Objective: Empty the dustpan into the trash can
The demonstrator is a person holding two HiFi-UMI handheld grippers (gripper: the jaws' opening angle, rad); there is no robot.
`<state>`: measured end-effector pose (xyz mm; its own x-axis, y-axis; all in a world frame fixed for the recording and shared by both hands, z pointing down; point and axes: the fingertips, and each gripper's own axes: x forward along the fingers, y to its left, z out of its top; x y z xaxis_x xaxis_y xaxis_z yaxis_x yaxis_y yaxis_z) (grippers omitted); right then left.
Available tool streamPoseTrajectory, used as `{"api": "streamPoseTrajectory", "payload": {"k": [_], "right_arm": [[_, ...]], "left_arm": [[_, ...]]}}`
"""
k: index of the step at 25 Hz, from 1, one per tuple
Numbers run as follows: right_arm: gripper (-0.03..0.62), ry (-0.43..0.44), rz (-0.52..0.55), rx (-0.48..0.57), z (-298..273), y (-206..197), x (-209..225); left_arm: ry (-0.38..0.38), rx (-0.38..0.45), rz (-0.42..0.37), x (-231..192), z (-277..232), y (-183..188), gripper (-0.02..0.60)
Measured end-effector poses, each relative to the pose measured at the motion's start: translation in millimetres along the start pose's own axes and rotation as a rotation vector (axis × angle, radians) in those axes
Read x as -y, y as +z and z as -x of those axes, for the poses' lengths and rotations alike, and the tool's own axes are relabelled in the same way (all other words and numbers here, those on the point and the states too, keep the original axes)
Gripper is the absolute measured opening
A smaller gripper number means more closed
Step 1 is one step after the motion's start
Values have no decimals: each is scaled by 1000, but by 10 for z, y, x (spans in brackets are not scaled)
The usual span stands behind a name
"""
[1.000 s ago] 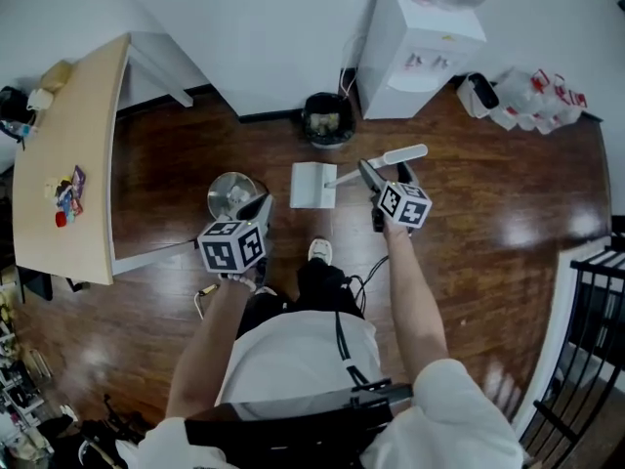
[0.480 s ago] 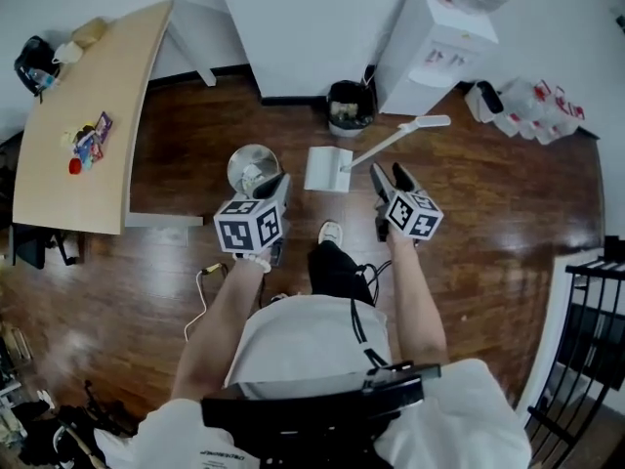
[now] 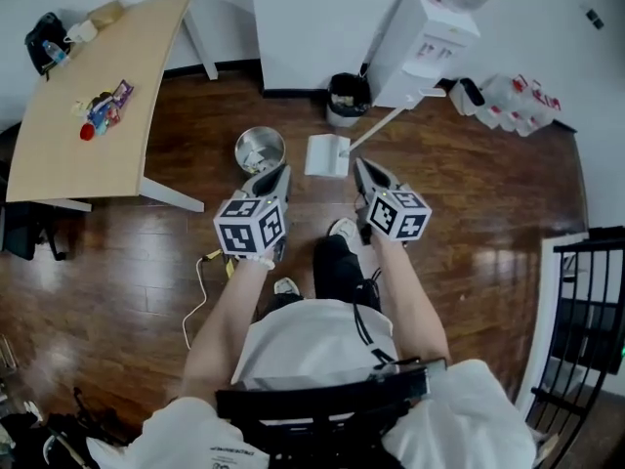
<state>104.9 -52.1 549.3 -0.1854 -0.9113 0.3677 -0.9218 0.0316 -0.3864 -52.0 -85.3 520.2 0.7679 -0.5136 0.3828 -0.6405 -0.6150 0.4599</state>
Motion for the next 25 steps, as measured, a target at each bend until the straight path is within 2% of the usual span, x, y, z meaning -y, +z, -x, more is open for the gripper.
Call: {"api": "streamPoseTrajectory", "payload": {"k": [3,8,14,21,25], "right_arm": [[2,19,59,-1,251,33,-338],[0,20,85,13,579,134,-542],[0,16,4,7,703,20,-535],[0,4,-10,41,869,120,-341],[0,13,-9,26,883,92,-330]], "left_arm": [[-14,23,-10,78,228,-13,-5],[-21,65,3,211,396,47,-5],[-31,77,19,384,383,52,-5],[-17,70,14,581,308,-60,-5],[-15,68,11,660,269,-80,-5]]}}
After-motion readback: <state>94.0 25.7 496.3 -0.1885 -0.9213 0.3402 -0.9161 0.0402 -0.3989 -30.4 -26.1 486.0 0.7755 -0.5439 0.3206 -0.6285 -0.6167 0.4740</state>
